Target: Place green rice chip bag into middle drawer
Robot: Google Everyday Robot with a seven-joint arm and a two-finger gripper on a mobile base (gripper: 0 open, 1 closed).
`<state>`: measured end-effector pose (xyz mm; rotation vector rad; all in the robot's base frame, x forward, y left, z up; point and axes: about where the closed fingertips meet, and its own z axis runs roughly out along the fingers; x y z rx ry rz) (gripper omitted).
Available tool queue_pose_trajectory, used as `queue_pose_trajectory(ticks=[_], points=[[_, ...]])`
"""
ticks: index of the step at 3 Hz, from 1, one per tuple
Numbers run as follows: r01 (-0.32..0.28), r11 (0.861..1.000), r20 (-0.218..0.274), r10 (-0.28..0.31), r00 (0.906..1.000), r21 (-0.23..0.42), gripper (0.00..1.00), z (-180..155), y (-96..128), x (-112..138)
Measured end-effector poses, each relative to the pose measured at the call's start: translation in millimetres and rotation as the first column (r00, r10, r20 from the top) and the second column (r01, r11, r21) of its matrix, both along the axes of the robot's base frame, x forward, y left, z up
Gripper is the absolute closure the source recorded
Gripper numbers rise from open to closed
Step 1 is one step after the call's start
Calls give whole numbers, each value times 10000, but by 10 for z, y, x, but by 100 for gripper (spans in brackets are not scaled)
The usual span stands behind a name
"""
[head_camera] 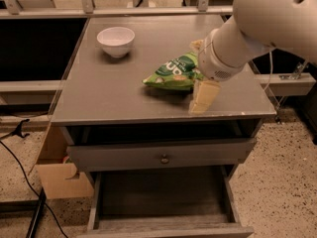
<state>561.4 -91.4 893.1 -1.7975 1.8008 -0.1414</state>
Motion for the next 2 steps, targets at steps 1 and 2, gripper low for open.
queue_pose_trajectory(ticks=[1, 2], points=[[-250, 9987, 166, 243, 9996, 435, 0, -111, 165, 195], [-545, 9956, 396, 515, 9979, 766, 0, -136, 331, 335]])
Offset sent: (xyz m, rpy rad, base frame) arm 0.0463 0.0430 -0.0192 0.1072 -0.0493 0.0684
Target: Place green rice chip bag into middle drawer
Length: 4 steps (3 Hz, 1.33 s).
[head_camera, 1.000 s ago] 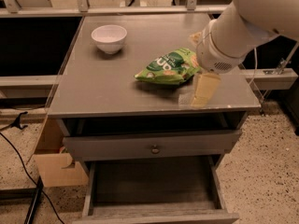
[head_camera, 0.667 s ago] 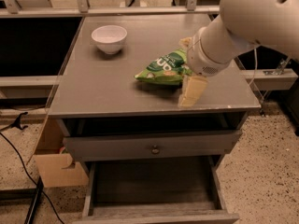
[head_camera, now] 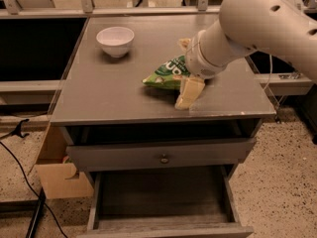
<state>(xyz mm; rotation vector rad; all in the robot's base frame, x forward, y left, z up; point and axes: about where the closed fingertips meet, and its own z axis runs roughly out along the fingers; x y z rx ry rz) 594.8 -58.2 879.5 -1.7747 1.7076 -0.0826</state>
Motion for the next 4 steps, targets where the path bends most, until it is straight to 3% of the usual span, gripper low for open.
queue_pose_trajectory(ticks=[1, 2, 4], points=[[-183, 9997, 151, 181, 9997, 170, 0, 19, 96, 67], [-183, 9997, 151, 181, 9997, 170, 18, 19, 96, 67], [-184, 9997, 151, 181, 9997, 170, 66, 19, 97, 66]])
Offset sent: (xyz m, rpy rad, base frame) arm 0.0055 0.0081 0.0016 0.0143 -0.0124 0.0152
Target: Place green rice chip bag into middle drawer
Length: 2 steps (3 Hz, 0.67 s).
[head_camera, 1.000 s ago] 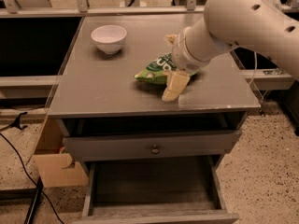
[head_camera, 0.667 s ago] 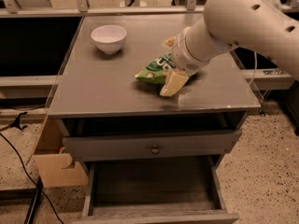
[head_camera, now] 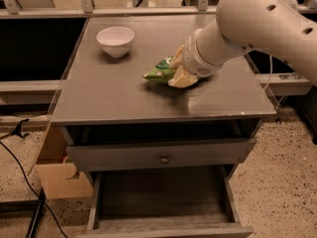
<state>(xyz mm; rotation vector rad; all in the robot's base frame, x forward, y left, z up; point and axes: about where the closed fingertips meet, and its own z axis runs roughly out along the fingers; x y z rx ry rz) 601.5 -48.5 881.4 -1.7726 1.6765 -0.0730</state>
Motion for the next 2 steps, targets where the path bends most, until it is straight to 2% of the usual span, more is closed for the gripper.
queue_pose_trajectory(ticks=[1, 2], points=[[0, 10000, 0, 0, 10000, 0, 89, 0, 0, 0], [-1, 10000, 1, 1, 10000, -1, 100, 0, 1, 0]])
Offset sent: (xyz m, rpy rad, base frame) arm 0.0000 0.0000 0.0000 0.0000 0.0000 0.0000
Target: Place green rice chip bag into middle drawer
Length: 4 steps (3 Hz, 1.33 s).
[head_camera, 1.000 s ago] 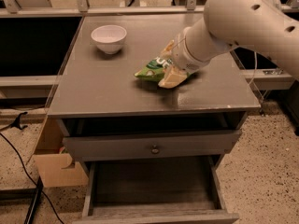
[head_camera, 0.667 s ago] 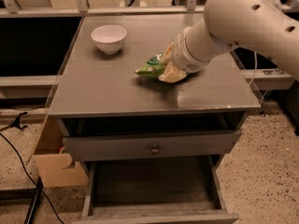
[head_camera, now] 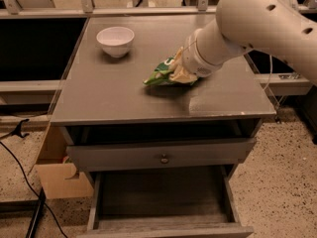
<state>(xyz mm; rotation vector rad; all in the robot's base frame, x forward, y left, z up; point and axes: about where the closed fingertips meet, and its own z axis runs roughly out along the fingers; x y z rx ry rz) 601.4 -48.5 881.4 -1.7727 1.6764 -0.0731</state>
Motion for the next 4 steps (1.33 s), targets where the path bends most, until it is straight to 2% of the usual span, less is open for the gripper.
queue_pose_trajectory(ticks=[1, 2, 3, 4], points=[[0, 10000, 0, 0, 10000, 0, 100, 0, 0, 0], [-56, 9999, 466, 51, 9989, 95, 100, 254, -68, -24], [-296, 9990, 1112, 258, 9935, 331, 100, 588, -183, -116], [-1001, 9914, 1551, 862, 9841, 842, 100, 876, -341, -274]])
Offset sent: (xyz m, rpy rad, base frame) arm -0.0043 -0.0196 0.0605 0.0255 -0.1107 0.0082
